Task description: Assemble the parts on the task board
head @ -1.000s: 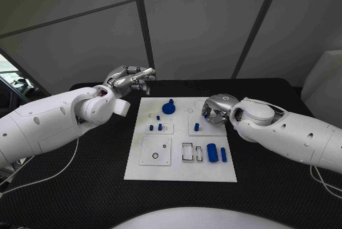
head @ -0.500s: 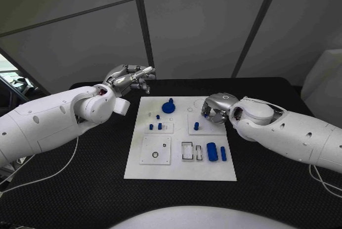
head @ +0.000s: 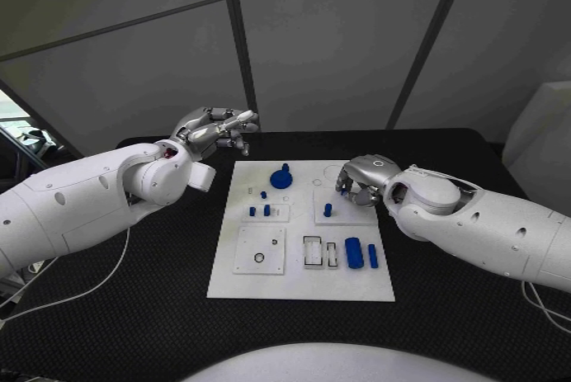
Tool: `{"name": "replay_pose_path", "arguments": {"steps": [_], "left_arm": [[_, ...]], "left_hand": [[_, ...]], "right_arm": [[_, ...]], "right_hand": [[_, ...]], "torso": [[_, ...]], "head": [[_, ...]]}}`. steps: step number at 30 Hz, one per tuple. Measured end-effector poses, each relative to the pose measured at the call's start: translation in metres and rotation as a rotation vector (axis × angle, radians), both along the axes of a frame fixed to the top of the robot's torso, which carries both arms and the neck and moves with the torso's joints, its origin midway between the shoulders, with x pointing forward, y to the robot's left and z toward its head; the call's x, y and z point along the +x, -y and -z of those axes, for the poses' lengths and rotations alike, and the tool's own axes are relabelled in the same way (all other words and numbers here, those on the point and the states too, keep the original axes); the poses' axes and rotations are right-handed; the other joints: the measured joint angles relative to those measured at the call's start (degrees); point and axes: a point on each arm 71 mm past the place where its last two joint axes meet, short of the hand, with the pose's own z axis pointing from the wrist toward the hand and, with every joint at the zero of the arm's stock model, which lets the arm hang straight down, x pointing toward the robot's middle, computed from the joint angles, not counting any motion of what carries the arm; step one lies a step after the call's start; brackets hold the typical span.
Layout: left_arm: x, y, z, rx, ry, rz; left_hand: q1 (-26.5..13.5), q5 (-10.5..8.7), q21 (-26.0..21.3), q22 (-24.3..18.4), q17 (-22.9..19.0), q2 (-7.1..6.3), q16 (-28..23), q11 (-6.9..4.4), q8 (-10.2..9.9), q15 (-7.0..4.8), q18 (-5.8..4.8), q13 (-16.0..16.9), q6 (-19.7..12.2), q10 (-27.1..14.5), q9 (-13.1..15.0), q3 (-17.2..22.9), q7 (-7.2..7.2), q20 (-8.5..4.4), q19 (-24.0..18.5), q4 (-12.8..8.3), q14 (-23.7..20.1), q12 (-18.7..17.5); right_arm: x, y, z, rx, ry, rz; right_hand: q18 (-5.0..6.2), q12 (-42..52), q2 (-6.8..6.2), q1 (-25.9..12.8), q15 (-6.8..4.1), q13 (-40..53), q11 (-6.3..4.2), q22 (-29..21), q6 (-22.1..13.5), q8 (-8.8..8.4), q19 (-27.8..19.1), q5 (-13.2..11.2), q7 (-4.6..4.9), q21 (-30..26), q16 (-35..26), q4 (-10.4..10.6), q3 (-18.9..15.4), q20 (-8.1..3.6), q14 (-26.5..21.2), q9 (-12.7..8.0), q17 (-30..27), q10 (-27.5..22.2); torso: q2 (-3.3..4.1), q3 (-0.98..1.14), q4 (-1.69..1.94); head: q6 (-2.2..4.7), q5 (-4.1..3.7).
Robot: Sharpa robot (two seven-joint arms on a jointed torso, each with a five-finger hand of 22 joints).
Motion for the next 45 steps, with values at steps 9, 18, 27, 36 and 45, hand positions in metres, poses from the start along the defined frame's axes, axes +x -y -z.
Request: {"name": "replay_pose_path", "arguments": {"steps": [9, 18, 27, 36, 45], "left_arm": [[0.002, -0.003, 0.001, 0.003, -0.003, -0.009], [0.004, 0.001, 0.003, 0.001, -0.005, -0.005], [0.005, 0.009, 0.005, -0.003, -0.009, 0.008], [0.005, 0.017, 0.007, -0.004, -0.016, 0.018], [0.005, 0.025, 0.009, -0.004, -0.024, 0.006]], "left_hand": [[0.0, 0.00, 0.0, -0.1, 0.0, 0.00, -0.2, 0.08, 0.0, 0.00, 0.00, 0.0, 0.0, -0.3, 0.0, 0.0, 0.00, 0.00, 0.0, 0.0, 0.0, 0.0], [0.0, 0.00, 0.0, -0.1, -0.1, 0.00, -0.2, 0.08, 0.0, 0.00, 0.00, 0.0, 0.0, -0.3, 0.0, -0.4, 0.00, 0.00, 0.0, -0.1, 0.0, 0.0], [0.0, 0.00, -0.2, -0.2, -0.1, -0.01, -0.2, 0.08, 0.0, 0.20, 0.00, 0.0, 0.0, -0.3, 0.0, -0.4, -0.01, 0.00, 0.0, -0.1, -0.2, 0.0], [0.0, 0.00, -0.2, -0.2, -0.1, 0.00, -0.2, 0.08, 0.0, 0.20, 0.00, 0.0, -0.2, -0.3, 0.0, -0.4, 0.20, 0.00, 0.0, 0.0, -0.2, 0.2], [0.6, 0.00, -0.4, -0.4, -0.3, 0.60, -0.2, 0.08, 0.0, 0.20, 0.00, 0.0, -0.2, -0.3, 0.0, -0.8, 0.20, 0.00, 0.0, -0.2, -0.2, 0.6]], "right_arm": [[-0.019, 0.004, -0.018, 0.060, 0.042, -0.031], [-0.041, -0.023, -0.039, 0.149, 0.065, -0.104], [-0.063, -0.073, -0.046, 0.233, 0.039, -0.213], [-0.081, -0.108, -0.018, 0.271, -0.050, -0.274], [-0.086, -0.122, 0.004, 0.262, -0.112, -0.296]], "right_hand": [[0.00, -0.4, 0.00, 0.0, 0.00, 0.0, -0.43, 0.0, 0.0, 0.08, 0.0, 0.0, -0.01, 0.1, 0.2, -0.3, 0.0, -0.02, 0.0, -0.1, 0.0, 0.4], [0.00, -0.6, -0.01, 0.0, 0.00, 0.2, -0.43, 0.0, 0.0, 0.07, 0.2, 0.4, -0.02, 0.4, 0.5, -0.5, 0.2, -0.20, 0.0, -0.2, 0.1, 0.4], [0.01, -0.8, 0.00, -0.1, 0.00, 0.2, -0.42, 0.0, 0.0, -0.22, 0.2, 0.6, -0.03, 0.5, 0.6, -0.8, 0.4, -0.20, 0.0, -0.2, 0.0, 0.4], [0.01, -1.0, -0.06, -0.6, 0.00, 0.5, -0.84, 0.0, -0.4, -0.44, 0.2, 0.7, 0.05, 0.5, 0.6, -0.9, 0.6, -0.20, 0.0, -0.2, -0.1, 0.8], [0.01, -1.2, -0.06, -0.6, 0.01, 0.4, -0.88, 0.0, -0.2, -0.60, 0.2, 0.8, 0.21, 0.5, 0.6, -1.1, 0.8, -0.20, 0.0, -0.3, -0.3, 0.9]], "torso": [[-0.13, -0.07, -0.08], [-0.10, -0.09, 0.01], [0.00, -0.21, 0.19], [0.07, -0.25, 0.16], [0.07, -0.18, 0.17]], "head": [[0.26, 0.01], [0.46, 0.50], [-0.09, 2.84], [-0.98, 4.76], [-2.02, 6.59]]}}
